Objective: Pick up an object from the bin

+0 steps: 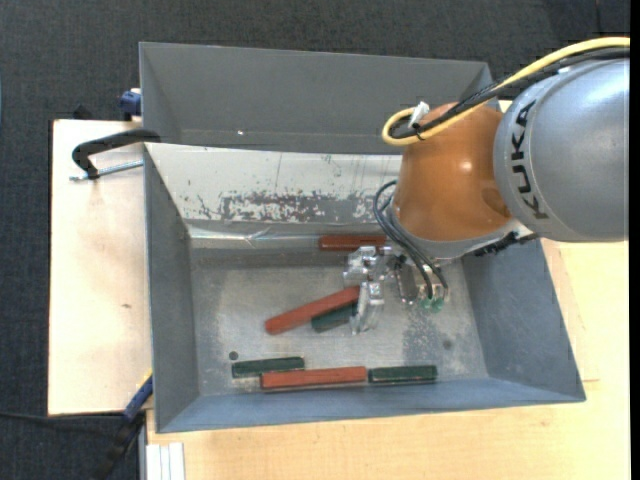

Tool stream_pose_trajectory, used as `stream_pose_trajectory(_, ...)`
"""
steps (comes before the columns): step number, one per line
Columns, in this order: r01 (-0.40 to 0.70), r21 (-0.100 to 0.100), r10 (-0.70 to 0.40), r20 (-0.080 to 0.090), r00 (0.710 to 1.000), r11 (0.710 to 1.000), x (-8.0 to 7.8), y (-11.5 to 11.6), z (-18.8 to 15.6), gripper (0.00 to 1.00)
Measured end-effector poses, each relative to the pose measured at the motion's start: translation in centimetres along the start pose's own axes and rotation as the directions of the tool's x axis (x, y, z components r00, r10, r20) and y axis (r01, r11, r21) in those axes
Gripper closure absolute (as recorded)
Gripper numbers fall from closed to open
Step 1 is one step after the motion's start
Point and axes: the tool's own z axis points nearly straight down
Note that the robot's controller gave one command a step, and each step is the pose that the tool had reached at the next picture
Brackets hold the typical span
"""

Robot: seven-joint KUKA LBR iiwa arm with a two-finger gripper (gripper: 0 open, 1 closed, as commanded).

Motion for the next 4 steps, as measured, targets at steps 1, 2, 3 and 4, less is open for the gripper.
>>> stream_pose_trajectory(1,0.0,0.0,0.0,0.0,1.0,1.0,0.0,0.0,0.0,1.0)
stream_pose_trajectory(2,-0.083,-0.001,0.083,0.008,0.997,0.997,-4.7,-3.8,5.7,1.0)
stream_pose_trajectory(3,-0.092,0.002,0.092,-0.002,0.996,0.996,-4.4,-3.8,8.2,1.0)
stream_pose_trajectory(4,-0.072,0.0,0.072,-0.004,0.997,0.997,-6.0,-4.7,3.7,1.0)
